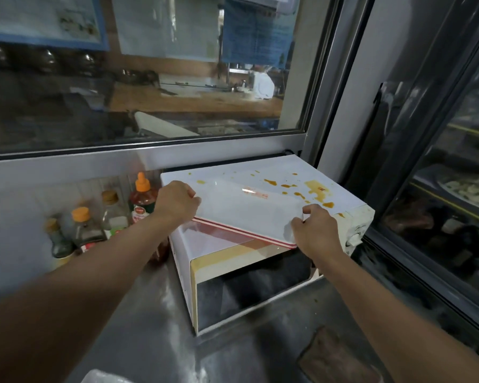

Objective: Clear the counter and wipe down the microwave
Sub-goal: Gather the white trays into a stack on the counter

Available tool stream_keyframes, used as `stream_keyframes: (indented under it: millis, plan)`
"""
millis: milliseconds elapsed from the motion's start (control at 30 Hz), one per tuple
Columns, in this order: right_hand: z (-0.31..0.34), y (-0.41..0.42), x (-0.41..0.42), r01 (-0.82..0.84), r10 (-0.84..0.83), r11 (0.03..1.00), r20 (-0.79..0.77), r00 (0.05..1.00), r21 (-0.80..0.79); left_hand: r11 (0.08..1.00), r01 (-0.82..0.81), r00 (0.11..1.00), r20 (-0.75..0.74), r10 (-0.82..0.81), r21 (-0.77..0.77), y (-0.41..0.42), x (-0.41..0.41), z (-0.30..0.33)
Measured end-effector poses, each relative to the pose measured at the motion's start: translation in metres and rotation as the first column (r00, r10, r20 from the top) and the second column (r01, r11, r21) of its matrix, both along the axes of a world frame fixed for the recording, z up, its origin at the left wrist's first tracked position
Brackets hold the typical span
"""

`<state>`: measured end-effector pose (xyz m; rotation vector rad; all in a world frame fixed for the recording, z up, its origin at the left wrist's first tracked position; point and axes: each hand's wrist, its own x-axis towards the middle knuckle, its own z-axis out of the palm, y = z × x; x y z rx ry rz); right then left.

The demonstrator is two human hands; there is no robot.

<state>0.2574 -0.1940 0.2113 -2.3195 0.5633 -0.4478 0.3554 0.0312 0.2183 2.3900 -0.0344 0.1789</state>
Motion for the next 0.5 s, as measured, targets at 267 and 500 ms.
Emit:
stream_keyframes:
  millis: [267, 500]
  plan:
    - [0.018, 0.02, -0.007, -0.284, 0.284, 0.959, 0.021, 0.959, 0.007, 0.965, -0.261, 0.965, 0.009, 0.261, -0.013, 0.044, -0.078, 0.009]
    - [0.022, 0.049, -0.029, -0.504, 0.503, 0.864, -0.01, 0.864, -0.007, 0.853, -0.52, 0.854, -0.002, 0.52, -0.036, 0.07, -0.165, 0.008]
